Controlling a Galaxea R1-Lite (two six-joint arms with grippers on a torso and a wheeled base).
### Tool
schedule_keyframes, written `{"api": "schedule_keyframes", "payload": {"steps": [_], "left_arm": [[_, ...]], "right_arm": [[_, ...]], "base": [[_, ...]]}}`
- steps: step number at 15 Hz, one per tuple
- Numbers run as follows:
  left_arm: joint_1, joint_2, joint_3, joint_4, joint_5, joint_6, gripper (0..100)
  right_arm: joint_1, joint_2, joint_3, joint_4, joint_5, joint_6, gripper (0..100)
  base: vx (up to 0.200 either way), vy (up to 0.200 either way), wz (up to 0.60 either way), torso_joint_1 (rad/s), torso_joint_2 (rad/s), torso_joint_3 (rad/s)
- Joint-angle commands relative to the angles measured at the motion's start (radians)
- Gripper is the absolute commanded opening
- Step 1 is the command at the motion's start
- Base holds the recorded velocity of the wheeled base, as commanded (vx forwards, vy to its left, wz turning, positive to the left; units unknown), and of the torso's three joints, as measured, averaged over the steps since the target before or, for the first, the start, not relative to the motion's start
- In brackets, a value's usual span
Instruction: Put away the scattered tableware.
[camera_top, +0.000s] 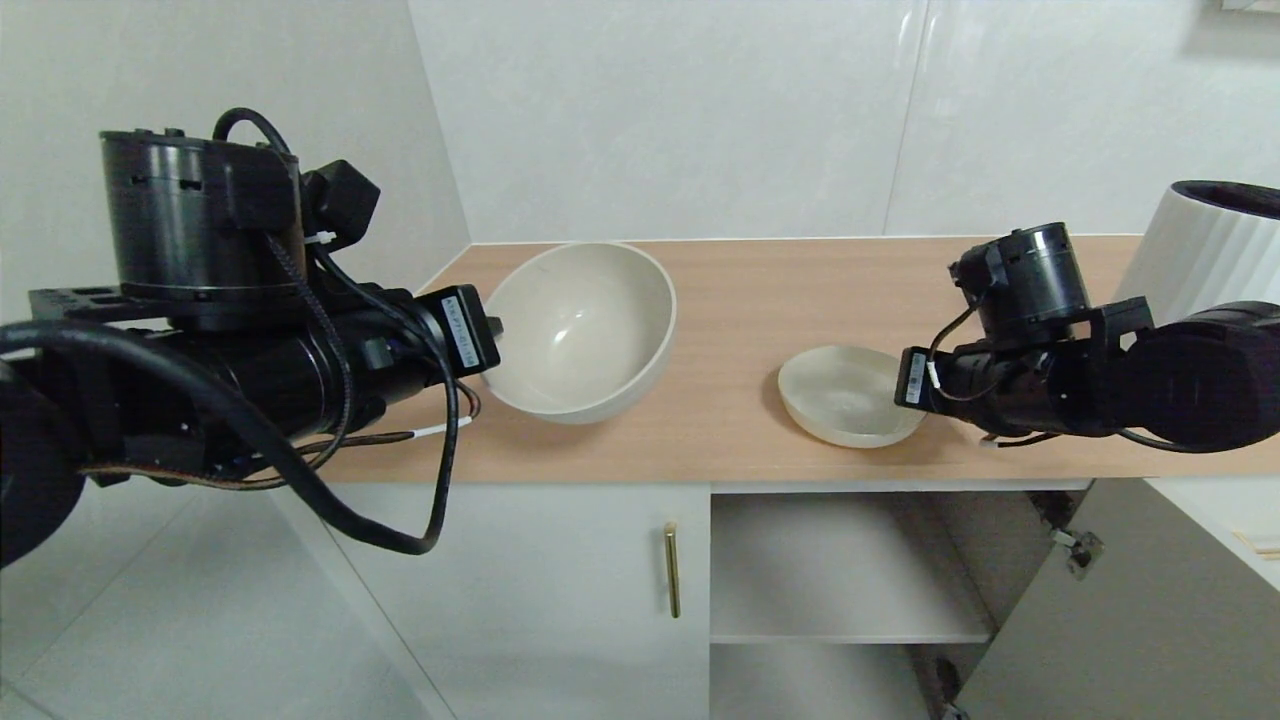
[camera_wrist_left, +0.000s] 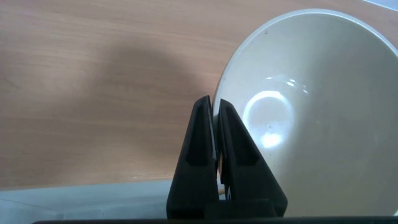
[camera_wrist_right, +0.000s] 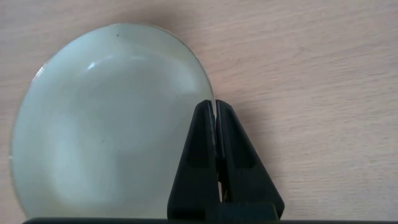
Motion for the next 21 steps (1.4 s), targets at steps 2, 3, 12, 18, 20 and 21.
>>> {"api": "schedule_keyframes", "payload": {"steps": [2,3,12,18,20,21], "left_arm": [[0.001,-0.018,0.006,-0.001,0.001,-0.001,0],[0.002,-0.037,0.017,-0.001,-0.004,0.001,0],[0.001,-0.271,0.213,0.005,-0.022,0.068,0],[0.001,-0.250,0.232,0.004,-0.068,0.067,0],[-0.001,-0.242,0.233,0.004,-0.075,0.067,0],[-0.002,-0.241,0.235,0.005,-0.076,0.067,0]], "right_arm": [[0.001,-0.069,0.000,0.004,0.017,0.012,0],[0.001,-0.103,0.005,0.007,0.037,0.012,0],[0.024,-0.404,0.177,0.205,0.353,0.004,0],[0.024,-0.474,0.295,0.208,0.385,-0.067,0],[0.021,-0.459,0.303,0.199,0.383,-0.071,0],[0.019,-0.453,0.312,0.174,0.382,-0.073,0]], "base": [[0.000,0.000,0.00,0.000,0.00,0.000],[0.000,0.000,0.00,0.000,0.00,0.000],[0.000,0.000,0.00,0.000,0.00,0.000],[-0.067,0.000,0.00,0.002,0.00,0.000],[-0.100,0.000,0.00,0.006,0.00,-0.004],[0.000,0.000,0.00,0.000,0.00,0.000]]}}
